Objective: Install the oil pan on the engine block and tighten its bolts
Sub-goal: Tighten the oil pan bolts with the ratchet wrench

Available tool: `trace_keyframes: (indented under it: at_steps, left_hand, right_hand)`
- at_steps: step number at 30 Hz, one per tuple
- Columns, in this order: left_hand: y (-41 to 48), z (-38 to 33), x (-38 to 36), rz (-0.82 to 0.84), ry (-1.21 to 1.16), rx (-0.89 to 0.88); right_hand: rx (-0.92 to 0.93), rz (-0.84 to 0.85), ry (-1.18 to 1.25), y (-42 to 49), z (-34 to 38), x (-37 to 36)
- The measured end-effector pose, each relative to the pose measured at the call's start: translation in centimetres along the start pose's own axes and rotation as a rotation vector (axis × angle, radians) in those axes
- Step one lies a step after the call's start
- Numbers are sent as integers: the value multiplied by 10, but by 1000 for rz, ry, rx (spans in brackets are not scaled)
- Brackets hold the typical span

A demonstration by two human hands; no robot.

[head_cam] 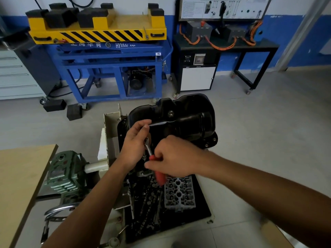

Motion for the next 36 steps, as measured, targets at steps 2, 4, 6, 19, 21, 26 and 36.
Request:
trace_keyframes:
  at_steps: [2, 4, 6, 19, 21, 26, 36]
  left_hand:
    - [0, 2, -1, -3, -30, 8]
    - [0, 3, 1, 9, -70, 10]
    - [-1, 3, 5, 24, -40, -10]
    - [-3, 2, 2, 108, 51, -19]
    - [-2, 3, 1, 139, 54, -19]
    - [1, 7, 3, 138, 31, -7]
    - [0, 14, 1, 319, 50, -20]
  right_hand:
    - [29, -40, 11, 1, 10, -12]
    - [40, -74, 52, 3, 14, -18]
    - [45, -84, 89, 4, 14, -19]
    - [-1, 42, -153, -2, 11, 8]
    - [-44, 121, -189, 0, 11, 14]
    - [-131, 141, -301, 8, 4, 35]
    - [-27, -196, -480, 28, -1, 47]
Point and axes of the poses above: each hand's wrist, its own y-axis towards the middle knuckle, its own x-axis out of the back of the hand, z = x × y, the point moved 4 cm from there along y, towards the middle knuckle, and after that the axes turned 15 degrees about y, right-handed, at the moved point
